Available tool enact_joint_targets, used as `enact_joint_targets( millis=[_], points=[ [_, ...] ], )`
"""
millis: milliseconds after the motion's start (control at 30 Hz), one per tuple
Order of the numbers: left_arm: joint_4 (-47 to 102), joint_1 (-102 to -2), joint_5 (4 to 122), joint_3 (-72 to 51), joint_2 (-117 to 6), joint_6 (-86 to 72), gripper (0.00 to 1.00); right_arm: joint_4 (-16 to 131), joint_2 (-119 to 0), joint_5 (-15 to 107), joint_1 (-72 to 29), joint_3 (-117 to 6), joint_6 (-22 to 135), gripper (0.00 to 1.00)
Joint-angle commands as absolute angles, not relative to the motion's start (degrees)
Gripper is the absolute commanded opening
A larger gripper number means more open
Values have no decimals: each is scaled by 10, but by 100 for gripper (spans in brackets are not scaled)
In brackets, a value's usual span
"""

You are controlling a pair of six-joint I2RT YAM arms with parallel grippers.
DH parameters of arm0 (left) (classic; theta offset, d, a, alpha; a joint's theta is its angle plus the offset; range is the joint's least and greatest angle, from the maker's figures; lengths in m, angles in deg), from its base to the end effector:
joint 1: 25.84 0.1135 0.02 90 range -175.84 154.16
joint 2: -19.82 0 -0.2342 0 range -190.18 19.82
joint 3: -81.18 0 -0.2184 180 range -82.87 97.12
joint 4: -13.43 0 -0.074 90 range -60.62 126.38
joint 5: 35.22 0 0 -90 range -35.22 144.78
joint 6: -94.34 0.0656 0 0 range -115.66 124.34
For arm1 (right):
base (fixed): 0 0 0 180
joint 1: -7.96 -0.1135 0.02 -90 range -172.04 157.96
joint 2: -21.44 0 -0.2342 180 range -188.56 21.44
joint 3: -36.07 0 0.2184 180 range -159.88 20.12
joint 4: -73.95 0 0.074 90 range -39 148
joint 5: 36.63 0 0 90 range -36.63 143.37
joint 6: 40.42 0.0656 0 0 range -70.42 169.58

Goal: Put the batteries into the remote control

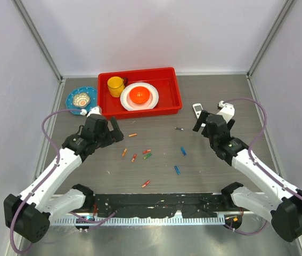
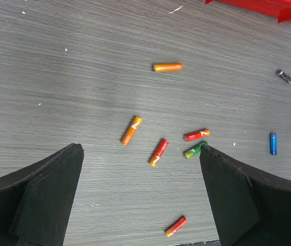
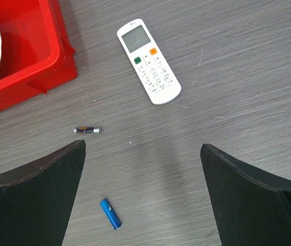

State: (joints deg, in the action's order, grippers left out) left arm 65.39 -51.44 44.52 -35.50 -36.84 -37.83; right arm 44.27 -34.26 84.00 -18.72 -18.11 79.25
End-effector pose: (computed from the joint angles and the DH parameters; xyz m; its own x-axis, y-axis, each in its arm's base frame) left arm 0.1905 -0.0783 0.2360 -0.6847 -0.4045 -0.6063 -0.1990 0.9040 -0.3784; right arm 0.2097 0.0680 0.2336 -0.4007 0.2753 -0.8739 0.2318 0.9532 0.1941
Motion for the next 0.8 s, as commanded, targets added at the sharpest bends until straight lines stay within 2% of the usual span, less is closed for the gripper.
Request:
enact_joint_targets(
  millis=[0,167,433,567,600,767],
  points=[
    [620,-514,477,-339,-358,-363,100,452,-357,817,-188,-207,789,100],
    [589,-513,501,-378,-313,-358,100,454,-367,810,-188,-215,788,100],
    [621,-513,483,-376,-307,-350,100,440,-388,816,-188,-228,744,100],
    [602,-514,501,-382,-305,-347,100,422,-469,856,-185,-321,730,100],
    [596,-514,508,-387,-305,-347,100,418,-524,855,-181,-347,712,100],
    [577,-514,577,-390,-310,-350,99,395,-656,801,-132,-481,651,100]
  ],
)
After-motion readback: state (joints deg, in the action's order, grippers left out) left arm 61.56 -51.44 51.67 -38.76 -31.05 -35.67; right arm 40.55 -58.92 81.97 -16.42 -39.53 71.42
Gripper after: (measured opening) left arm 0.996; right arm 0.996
